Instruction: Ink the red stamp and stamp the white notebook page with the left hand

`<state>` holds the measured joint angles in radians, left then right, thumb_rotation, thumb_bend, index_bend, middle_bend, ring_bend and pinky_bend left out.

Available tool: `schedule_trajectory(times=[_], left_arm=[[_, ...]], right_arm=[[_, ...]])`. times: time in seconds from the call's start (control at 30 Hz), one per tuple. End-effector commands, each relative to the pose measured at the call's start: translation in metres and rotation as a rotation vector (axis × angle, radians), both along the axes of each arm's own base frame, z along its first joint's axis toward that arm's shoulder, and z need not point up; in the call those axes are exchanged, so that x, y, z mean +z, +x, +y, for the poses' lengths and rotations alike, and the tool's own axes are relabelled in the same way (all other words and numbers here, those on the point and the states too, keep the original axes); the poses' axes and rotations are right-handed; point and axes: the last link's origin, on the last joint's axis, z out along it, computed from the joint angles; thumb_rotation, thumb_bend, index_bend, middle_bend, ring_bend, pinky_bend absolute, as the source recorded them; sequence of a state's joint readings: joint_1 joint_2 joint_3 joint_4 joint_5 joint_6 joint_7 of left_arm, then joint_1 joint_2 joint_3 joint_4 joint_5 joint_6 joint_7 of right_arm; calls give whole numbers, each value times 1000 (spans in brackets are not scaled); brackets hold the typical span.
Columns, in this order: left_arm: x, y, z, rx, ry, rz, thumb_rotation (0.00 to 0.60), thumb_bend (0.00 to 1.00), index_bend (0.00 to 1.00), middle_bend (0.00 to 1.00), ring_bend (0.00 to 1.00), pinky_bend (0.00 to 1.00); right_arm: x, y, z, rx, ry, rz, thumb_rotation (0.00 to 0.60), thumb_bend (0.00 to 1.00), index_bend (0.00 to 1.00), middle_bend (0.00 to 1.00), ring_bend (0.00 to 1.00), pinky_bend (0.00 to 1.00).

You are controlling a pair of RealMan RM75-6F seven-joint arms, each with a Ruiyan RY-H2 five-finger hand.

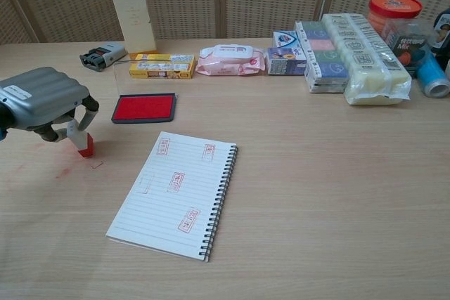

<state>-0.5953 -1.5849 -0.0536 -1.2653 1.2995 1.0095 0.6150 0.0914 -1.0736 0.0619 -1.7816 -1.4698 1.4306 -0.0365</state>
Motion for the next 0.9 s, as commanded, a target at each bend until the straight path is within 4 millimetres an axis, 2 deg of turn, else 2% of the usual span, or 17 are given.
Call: schedule_trajectory(times=[0.03, 0.37, 0.57, 0.9], left_arm=[[-2, 4, 0, -1, 3, 3, 600, 326, 654, 1000, 1000, 1000], [-3, 5, 1, 33, 13, 15, 600, 326, 652, 1000, 1000, 1000], [-1, 7, 2, 31, 24, 14, 600, 326, 588, 1000, 1000, 1000], [0, 8, 2, 41, 22, 21, 600, 324, 545, 1000, 1000, 1000]], right_arm=[[1, 0, 0, 0, -4, -2, 600, 85, 0, 0, 17, 0], [1, 1, 0, 2, 1, -6, 600, 86, 0, 0, 17, 0], [1, 1, 0, 2, 1, -2, 600, 86, 0, 0, 17, 0], [0, 1, 0, 0, 2, -1, 600, 86, 0, 0, 17, 0]])
